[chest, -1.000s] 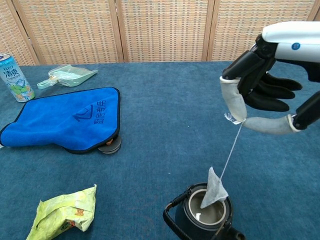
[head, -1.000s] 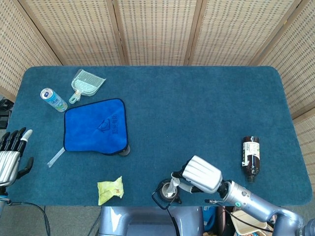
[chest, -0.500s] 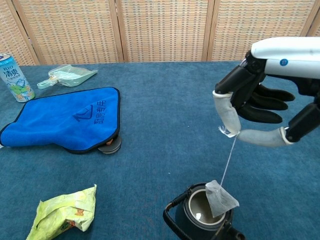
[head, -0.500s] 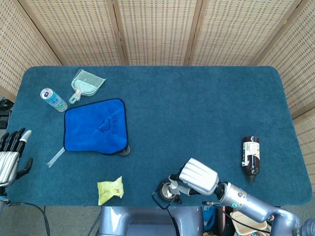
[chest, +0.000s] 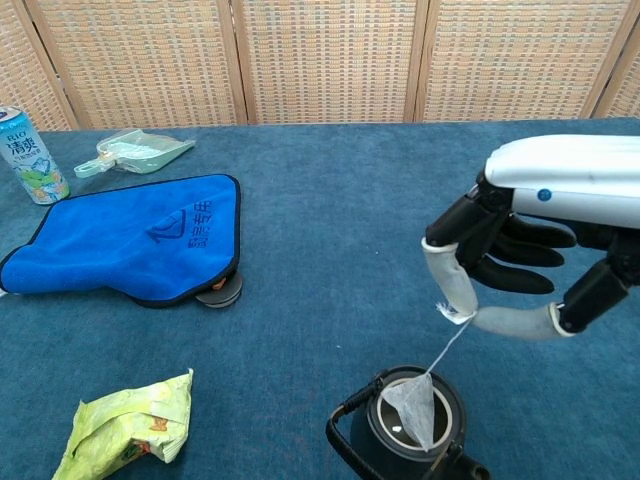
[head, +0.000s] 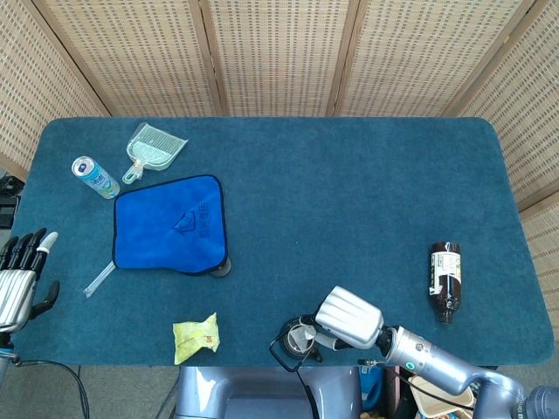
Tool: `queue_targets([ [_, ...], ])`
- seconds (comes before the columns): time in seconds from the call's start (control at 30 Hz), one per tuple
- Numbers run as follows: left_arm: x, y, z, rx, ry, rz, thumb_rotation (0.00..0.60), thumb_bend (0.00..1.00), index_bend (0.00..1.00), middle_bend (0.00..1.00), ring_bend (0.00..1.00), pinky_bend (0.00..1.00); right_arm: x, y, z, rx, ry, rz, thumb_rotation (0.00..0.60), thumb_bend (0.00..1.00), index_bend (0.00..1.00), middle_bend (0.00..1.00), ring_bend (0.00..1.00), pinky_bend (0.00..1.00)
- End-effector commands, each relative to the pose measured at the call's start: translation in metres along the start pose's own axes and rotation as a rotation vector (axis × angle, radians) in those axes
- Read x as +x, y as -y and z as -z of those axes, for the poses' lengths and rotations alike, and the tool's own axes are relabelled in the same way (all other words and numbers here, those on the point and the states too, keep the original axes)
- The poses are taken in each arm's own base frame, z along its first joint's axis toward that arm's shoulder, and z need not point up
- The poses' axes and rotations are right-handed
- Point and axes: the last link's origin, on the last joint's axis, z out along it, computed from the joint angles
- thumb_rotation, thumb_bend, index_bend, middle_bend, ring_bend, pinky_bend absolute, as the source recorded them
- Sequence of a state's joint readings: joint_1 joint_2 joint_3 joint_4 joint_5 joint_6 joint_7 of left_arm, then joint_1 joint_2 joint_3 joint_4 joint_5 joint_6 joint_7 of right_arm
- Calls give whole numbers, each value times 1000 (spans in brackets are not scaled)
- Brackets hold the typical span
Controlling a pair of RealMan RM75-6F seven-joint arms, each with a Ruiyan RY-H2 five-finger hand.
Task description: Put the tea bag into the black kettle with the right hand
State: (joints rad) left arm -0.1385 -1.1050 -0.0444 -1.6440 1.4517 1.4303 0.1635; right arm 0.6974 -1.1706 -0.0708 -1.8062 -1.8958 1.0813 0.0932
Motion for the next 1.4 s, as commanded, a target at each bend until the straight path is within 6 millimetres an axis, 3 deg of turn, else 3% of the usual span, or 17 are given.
queue_targets([
  [0.03, 0, 0, 0, 1, -1, 0, 600, 478, 29, 0, 0, 0, -3, -3, 0, -9, 4, 9, 600, 800, 632, 886, 846, 891],
  [0.37, 0, 0, 0, 0, 0, -1, 600, 478, 29, 0, 0, 0, -12, -11, 2, -20, 46, 1, 600, 800, 583, 880, 846, 891],
  [0.47, 0, 0, 0, 0, 3, -2, 600, 479, 29, 0, 0, 0, -14, -14, 2, -28, 60, -3, 600, 799, 492, 876, 846, 891],
  [0.6, 0, -1, 0, 1, 3, -2, 600, 478, 29, 0, 0, 0, -10, -20, 2, -51, 60, -31, 600, 799, 245, 866, 846, 891],
  [0.7, 0, -1, 0, 0, 2, -2, 600, 479, 29, 0, 0, 0, -7, -23, 3, -60, 55, -34, 600, 798, 147, 858, 846, 891],
  [1.03, 2, -1, -2, -2, -1, -6, 600, 478, 29, 0, 0, 0, -9, -21, 5, -29, 147, -38, 600, 803, 139, 888, 848, 892],
  [1.4, 4, 0, -3, -1, -7, -12, 600, 478, 29, 0, 0, 0, -14, -14, 0, 18, 242, -19, 579, 902, 164, 956, 883, 893],
])
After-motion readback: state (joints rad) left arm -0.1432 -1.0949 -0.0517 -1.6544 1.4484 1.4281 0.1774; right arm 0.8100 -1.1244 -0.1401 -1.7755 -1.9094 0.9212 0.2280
